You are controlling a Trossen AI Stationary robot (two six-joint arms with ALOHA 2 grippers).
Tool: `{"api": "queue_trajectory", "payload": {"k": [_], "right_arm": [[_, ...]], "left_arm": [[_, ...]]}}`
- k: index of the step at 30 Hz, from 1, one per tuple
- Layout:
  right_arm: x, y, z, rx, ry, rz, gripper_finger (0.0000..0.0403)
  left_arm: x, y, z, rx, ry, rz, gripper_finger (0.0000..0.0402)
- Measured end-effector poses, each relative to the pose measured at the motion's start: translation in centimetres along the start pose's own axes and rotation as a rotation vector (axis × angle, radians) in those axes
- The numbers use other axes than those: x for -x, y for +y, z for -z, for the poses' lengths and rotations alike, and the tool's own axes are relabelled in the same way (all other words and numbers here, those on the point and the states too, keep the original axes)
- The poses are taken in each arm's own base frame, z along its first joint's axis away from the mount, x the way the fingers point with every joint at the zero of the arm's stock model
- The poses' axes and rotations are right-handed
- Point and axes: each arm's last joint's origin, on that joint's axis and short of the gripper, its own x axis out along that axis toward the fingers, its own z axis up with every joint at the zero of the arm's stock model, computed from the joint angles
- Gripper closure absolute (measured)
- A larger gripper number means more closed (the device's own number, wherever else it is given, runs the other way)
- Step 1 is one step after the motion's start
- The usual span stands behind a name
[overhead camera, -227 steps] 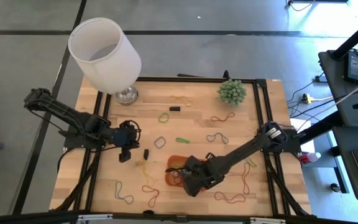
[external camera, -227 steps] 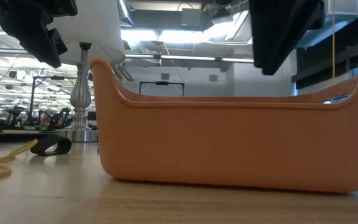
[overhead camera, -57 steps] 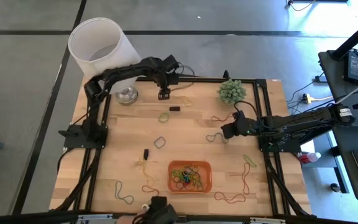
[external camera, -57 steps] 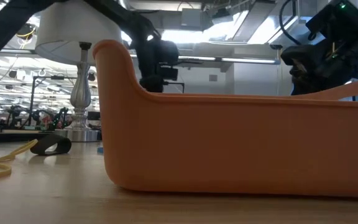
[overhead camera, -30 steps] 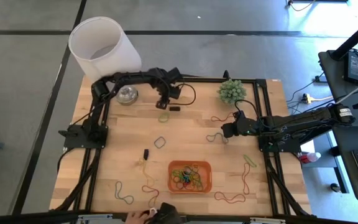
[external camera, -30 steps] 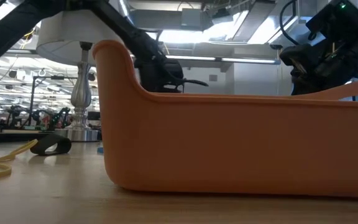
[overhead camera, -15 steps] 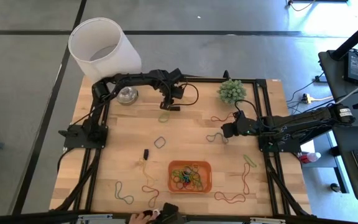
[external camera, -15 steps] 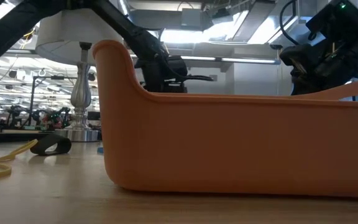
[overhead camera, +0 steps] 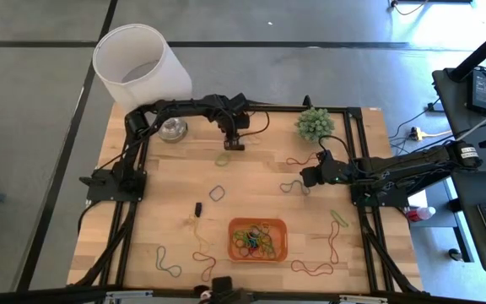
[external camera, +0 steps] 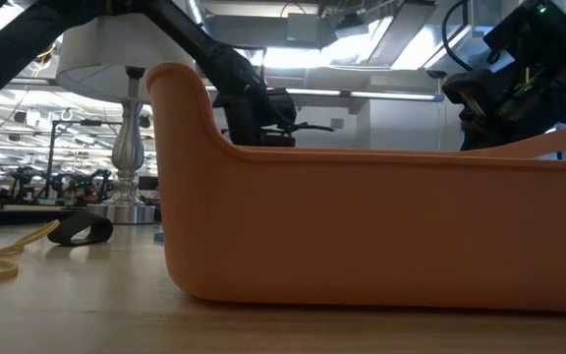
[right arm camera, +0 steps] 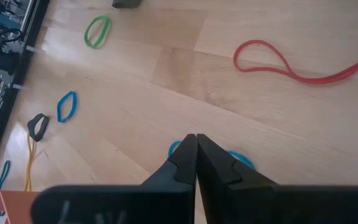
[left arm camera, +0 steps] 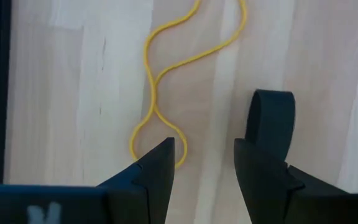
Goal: Pick and place rubber bands into bin
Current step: Put the yellow rubber band into the orange bin
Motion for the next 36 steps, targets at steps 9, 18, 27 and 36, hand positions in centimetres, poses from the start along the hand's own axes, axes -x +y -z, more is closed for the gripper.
{"api": "queue_trajectory", "payload": {"k": [9,18,27,36], "right_arm": [[0.0,0.0,0.0,0.000,0.002,-0.002,0.0391],[0.0,0.0,0.0,0.003,0.002,-0.002,0.0391],[0.0,0.0,0.0,0.008,0.003,-0.001,0.0391],[0.0,0.0,0.0,0.015,0.005,0.004,0.0391]], "left_arm": [[-2.9,0.1,0.7,0.181,0.082,0.012,0.0243],[-3.2,-0.9,0.3,0.168,0.113,-0.041,0.0259],[-3.3,-1.2,0.4,0.235,0.144,-0.080,0.0393],[-1.4,-3.0,0.5,0.294,0.187,-0.085,0.0399]]}}
